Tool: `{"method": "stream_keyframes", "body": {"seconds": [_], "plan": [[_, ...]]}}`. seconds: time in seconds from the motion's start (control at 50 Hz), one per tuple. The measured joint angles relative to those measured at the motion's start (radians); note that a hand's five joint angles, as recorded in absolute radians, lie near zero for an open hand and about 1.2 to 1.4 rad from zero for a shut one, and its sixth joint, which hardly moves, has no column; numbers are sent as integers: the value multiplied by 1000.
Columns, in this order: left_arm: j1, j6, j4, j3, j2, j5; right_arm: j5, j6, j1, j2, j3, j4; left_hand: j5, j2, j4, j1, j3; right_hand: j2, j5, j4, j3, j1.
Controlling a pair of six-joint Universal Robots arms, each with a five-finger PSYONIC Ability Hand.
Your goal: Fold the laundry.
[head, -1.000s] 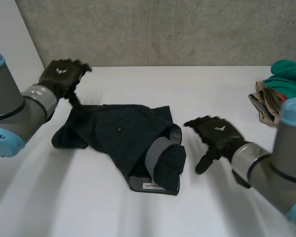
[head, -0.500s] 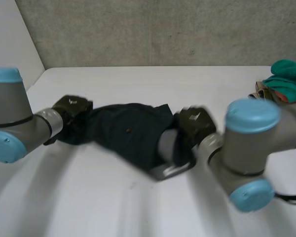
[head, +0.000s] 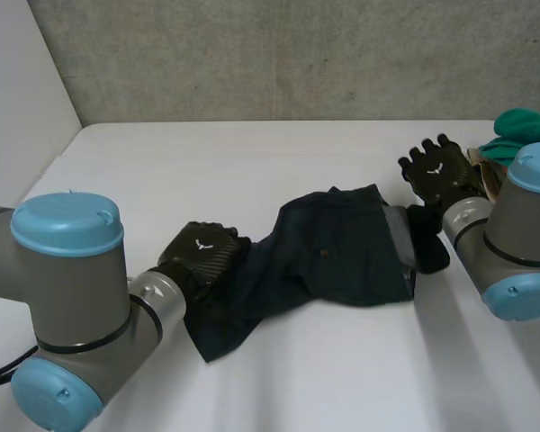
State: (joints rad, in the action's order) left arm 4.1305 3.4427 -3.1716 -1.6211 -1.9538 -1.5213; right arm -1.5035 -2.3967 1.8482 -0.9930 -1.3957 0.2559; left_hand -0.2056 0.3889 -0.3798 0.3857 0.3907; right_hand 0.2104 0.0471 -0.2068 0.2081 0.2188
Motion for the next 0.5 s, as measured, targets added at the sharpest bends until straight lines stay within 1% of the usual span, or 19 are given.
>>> {"method": "stream_keyframes", "body": {"seconds": [0.04, 0.06, 0.14, 0.18, 0.2, 0.28, 0.3, 0.32, 0.34, 0.36, 0.38, 0.44, 0.5], "plan": [[-2, 0, -1, 0, 5, -10, -5, -10, -2, -4, 0, -8, 0, 0, 0, 0, 0, 0, 0, 0, 0, 0], [-4, 0, -2, -1, 23, -28, -22, -52, -8, -29, 4, -34, 44, -34, 36, -21, -39, 0, 0, 0, 0, 0], [-2, -4, 2, -10, 79, -44, -34, -152, -11, -104, 34, -108, 59, -50, 49, -31, -52, 0, 0, 0, 0, 0], [0, -6, 3, -18, 100, -47, -27, -190, -10, -129, 57, -153, 68, -62, 59, -47, -63, 0, 0, 0, 0, 0], [3, -7, 6, -29, 120, -48, -12, -227, -8, -147, 89, -207, 73, -68, 63, -57, -68, 0, 0, 0, 0, 0], [12, -8, 10, -64, 150, -49, 37, -306, -4, -152, 170, -328, 74, -69, 63, -58, -68, 0, 0, 0, 0, 0], [15, -9, 11, -74, 155, -49, 60, -342, -4, -141, 211, -376, 74, -69, 63, -58, -68, 0, 0, 0, 0, 0], [15, -9, 11, -74, 155, -49, 60, -342, -4, -141, 211, -376, 74, -69, 63, -58, -68, 0, 0, 0, 0, 0], [21, -13, 12, -95, 159, -48, 99, -403, -3, -108, 280, -445, 74, -69, 63, -58, -68, 1, 0, -1, 1, 0], [25, -17, 13, -105, 159, -47, 118, -434, -3, -86, 317, -476, 73, -69, 63, -58, -68, 2, 0, -2, 2, 0], [26, -18, 13, -108, 159, -47, 125, -445, -3, -77, 329, -485, 73, -69, 63, -58, -68, 3, 1, -3, 3, 1], [42, -39, 14, -127, 148, -42, 172, -527, -1, 17, 442, -555, 73, -69, 63, -58, -68, 3, 20, -29, 25, 4], [60, -58, 14, -131, 125, -37, 192, -568, 7, 92, 515, -588, 73, -69, 63, -58, -68, 19, 36, -43, 42, 11]]}}
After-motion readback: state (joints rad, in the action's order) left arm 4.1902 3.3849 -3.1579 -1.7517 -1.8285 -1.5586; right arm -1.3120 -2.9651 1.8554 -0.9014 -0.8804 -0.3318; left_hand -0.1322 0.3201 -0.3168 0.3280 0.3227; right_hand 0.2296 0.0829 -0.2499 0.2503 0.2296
